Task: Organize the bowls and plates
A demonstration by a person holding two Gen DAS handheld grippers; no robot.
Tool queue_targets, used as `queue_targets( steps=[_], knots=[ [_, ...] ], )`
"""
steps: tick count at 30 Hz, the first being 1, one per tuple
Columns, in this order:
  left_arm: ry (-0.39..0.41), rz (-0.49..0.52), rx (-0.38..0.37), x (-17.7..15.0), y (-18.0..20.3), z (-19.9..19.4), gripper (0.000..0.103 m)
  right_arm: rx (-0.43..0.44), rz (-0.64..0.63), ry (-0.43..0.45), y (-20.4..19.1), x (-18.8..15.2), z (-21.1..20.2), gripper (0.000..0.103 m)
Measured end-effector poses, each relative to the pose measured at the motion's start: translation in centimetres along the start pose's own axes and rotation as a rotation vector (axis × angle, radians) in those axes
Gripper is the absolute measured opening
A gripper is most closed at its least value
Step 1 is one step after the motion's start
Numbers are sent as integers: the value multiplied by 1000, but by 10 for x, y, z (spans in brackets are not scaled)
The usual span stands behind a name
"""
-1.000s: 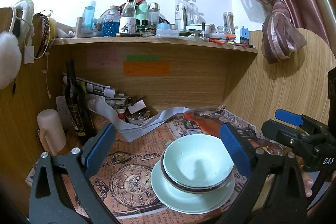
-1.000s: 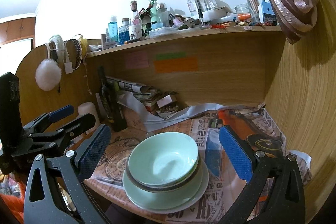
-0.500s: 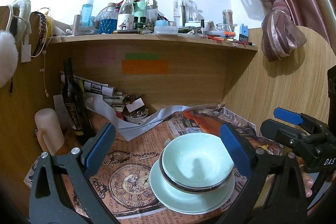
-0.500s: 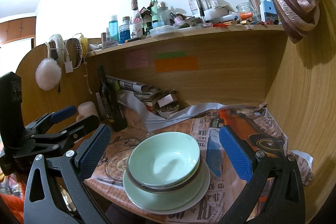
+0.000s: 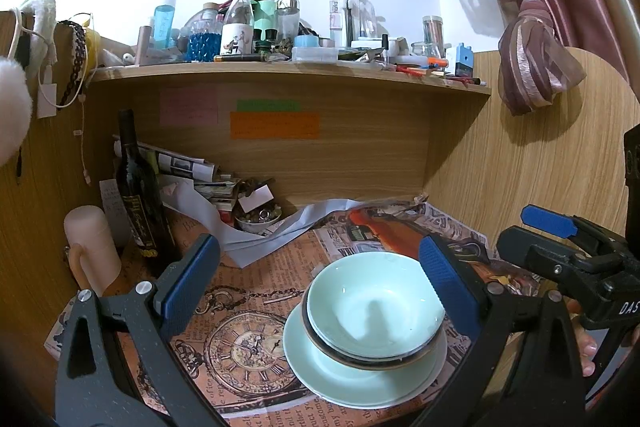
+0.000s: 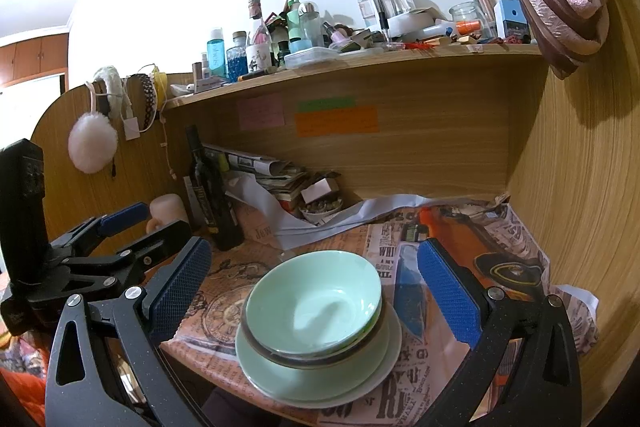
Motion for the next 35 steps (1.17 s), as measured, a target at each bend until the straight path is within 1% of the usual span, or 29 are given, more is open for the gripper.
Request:
queue_targets(
  steps=[12,17,20,26,35],
  knots=[
    [8,5,-2,-1,4,0,101,-5,5,1,-5,-1,-1,103],
    [-6,-5,-2,-1,3,0,101,-4,4,0,-4,-1,-1,103],
    [-2,-14,9,0,2,0,101,-6,4,0,-5,-1,-1,103],
    [-5,-16,9,1,4,2,101,-9,6,1,-4,-2,-1,103],
    [-4,-17,-7,1,4,3,101,-8,6,-3,-3,-3,0,103]
  ],
)
Point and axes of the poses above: each gripper's, at about its wrist camera, not at the fingertips, and z roughly the way its jaws point, y to its right, x to its top, the point moved 6 cm from there along z, roughly the way its jaws point, and after that the axes turned 10 degrees about y, right-handed, at the moved point
